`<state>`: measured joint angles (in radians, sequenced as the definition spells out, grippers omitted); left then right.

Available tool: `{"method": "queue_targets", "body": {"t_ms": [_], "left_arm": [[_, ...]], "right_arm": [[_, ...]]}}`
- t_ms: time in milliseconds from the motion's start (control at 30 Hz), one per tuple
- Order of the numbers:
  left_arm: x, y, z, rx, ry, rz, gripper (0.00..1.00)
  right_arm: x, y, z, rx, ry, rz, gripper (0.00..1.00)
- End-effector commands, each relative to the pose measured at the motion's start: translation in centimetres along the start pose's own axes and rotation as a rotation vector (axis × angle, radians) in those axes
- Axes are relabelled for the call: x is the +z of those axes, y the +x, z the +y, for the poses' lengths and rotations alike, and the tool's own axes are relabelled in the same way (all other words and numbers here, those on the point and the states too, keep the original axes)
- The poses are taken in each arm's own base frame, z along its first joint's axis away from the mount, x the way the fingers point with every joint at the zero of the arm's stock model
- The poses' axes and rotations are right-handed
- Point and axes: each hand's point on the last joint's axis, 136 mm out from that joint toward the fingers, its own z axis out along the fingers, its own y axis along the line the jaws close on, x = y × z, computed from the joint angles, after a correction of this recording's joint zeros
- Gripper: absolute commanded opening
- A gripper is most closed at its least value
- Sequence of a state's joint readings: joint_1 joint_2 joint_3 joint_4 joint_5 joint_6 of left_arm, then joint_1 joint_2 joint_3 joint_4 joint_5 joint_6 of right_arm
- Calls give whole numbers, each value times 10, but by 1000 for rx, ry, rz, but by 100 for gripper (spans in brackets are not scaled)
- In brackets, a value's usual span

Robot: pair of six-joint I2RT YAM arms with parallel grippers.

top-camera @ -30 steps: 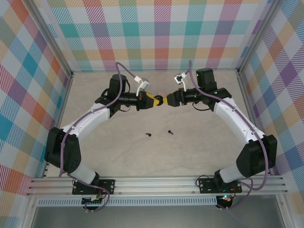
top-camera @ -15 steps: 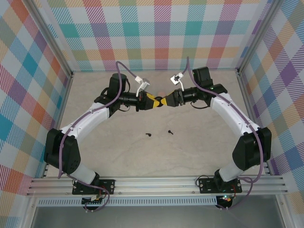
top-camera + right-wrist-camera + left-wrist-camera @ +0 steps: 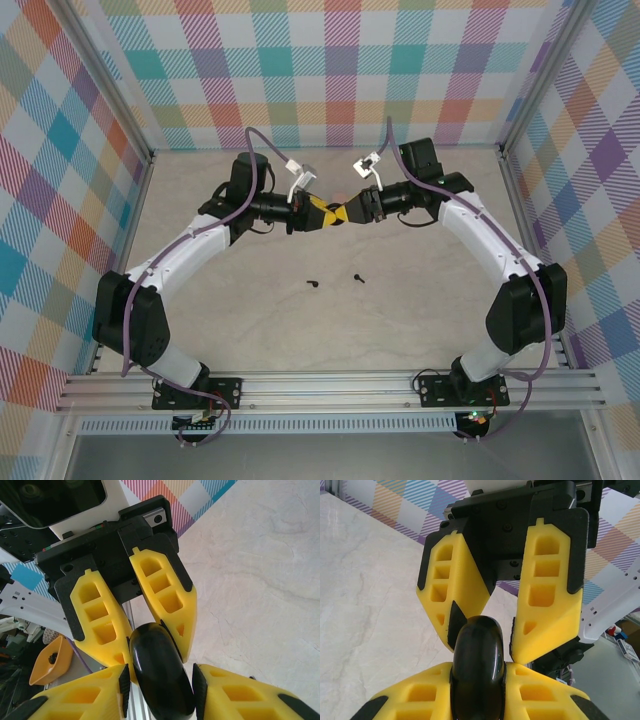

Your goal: Insert wireless bluetooth earbuds into charging case

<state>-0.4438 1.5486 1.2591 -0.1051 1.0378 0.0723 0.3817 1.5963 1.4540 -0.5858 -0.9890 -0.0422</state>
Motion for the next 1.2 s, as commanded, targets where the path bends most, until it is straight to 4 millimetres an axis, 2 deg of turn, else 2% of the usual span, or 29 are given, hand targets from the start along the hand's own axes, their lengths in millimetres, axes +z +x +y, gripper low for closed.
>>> {"method": "queue_targets", "body": {"t_ms": [0, 300, 500, 667, 1167], "left_arm": [[-2, -14, -16, 59, 39, -16, 17], [0, -17, -14, 48, 35, -21, 18], [1, -20, -9, 12, 18, -35, 23], [2, -22, -4, -17, 2, -64, 28], [3, -32, 4, -88, -7, -164, 35]], "right_arm": [[3, -1, 8, -21, -43, 12, 38], [4, 2, 7, -10, -48, 20, 30], [-2, -12, 7, -16, -19, -38, 24], [-13, -23, 5, -9, 1, -99, 23], [-17, -37, 11, 4, -22, -148, 23]]}}
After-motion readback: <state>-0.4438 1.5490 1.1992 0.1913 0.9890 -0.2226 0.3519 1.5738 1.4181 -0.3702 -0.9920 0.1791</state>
